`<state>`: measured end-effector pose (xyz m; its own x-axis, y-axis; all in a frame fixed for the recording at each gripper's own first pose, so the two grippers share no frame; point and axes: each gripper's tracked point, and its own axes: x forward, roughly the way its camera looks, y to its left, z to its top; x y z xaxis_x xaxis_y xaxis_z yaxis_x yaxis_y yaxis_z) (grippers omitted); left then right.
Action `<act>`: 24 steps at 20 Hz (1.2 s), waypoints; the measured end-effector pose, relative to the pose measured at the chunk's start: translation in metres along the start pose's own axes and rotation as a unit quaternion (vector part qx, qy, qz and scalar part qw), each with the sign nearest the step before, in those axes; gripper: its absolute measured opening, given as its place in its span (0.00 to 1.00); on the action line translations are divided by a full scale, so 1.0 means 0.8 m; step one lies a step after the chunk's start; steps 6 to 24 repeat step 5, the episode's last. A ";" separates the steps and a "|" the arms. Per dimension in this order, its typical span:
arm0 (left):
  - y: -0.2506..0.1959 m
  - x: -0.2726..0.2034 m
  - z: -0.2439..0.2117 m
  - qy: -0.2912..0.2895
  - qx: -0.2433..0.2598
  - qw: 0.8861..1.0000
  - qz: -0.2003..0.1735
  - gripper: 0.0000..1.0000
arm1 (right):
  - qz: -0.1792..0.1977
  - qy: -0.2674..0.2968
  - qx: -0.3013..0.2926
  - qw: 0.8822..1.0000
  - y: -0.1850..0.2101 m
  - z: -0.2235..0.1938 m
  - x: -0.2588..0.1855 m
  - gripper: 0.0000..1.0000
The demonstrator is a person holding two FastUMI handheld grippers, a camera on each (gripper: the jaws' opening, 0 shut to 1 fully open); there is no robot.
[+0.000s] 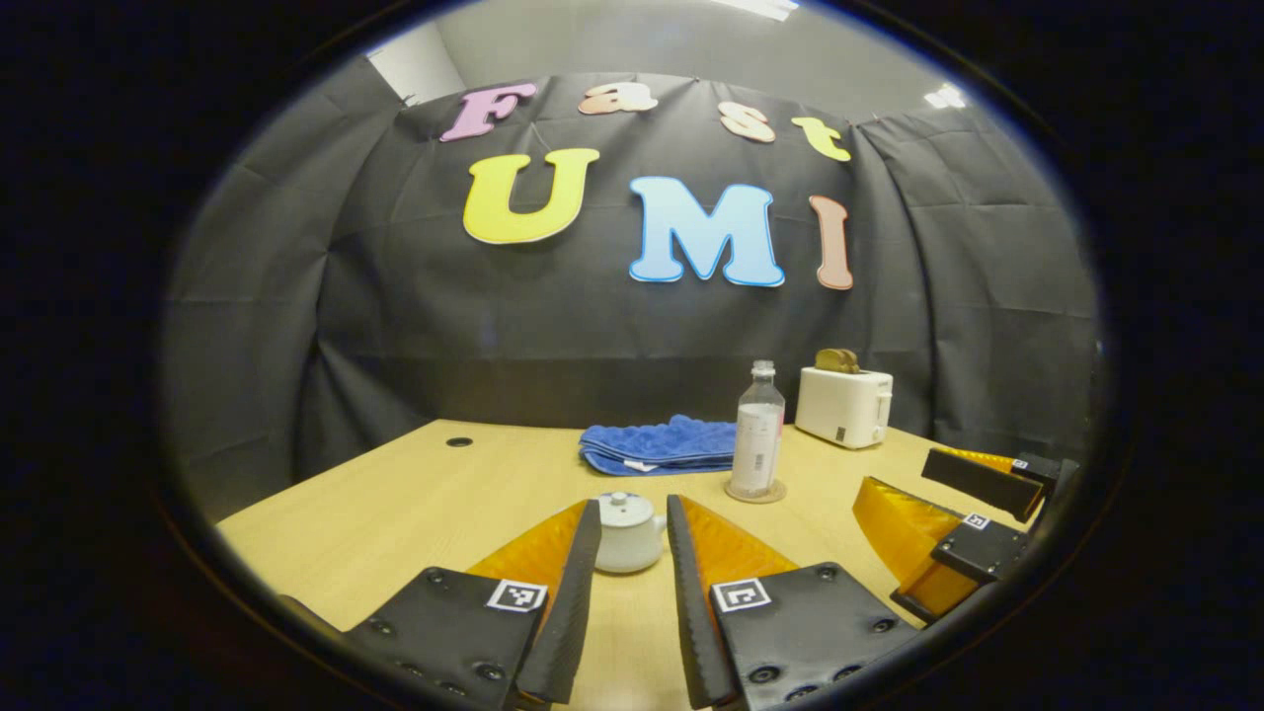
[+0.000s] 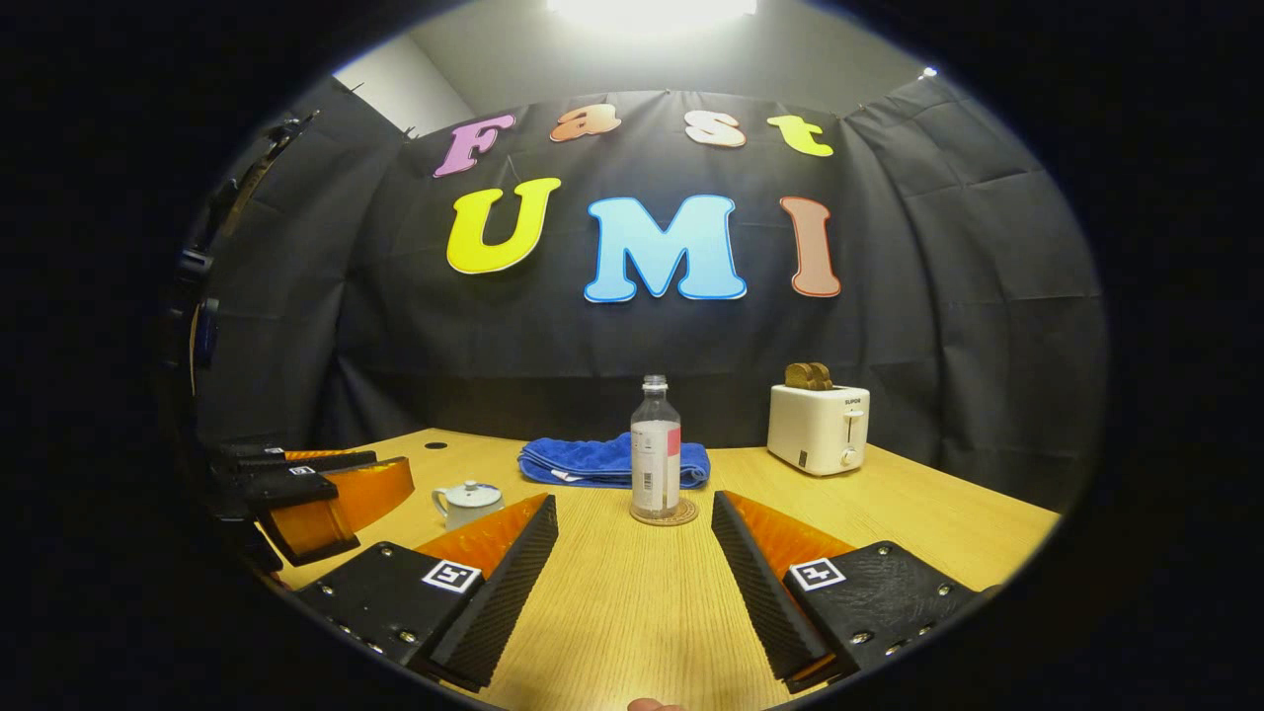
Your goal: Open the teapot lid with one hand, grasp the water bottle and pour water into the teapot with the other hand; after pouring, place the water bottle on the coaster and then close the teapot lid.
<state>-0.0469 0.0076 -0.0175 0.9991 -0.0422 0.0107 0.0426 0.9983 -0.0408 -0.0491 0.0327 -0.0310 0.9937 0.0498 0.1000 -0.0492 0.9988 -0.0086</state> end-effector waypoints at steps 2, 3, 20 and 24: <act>-0.001 -0.010 -0.002 -0.001 -0.004 1.000 -0.001 0.44 | -0.001 -0.002 -0.002 1.000 0.002 0.002 -0.005 0.98; -0.002 -0.014 -0.002 -0.004 -0.007 1.000 -0.002 0.44 | 0.000 -0.003 -0.002 1.000 0.003 0.001 -0.005 0.98; -0.002 -0.012 -0.003 -0.005 -0.007 1.000 -0.003 0.43 | -0.001 -0.003 -0.002 1.000 0.004 0.001 -0.006 0.98; -0.002 -0.012 -0.003 -0.005 -0.007 1.000 -0.003 0.43 | -0.001 -0.003 -0.002 1.000 0.004 0.001 -0.006 0.98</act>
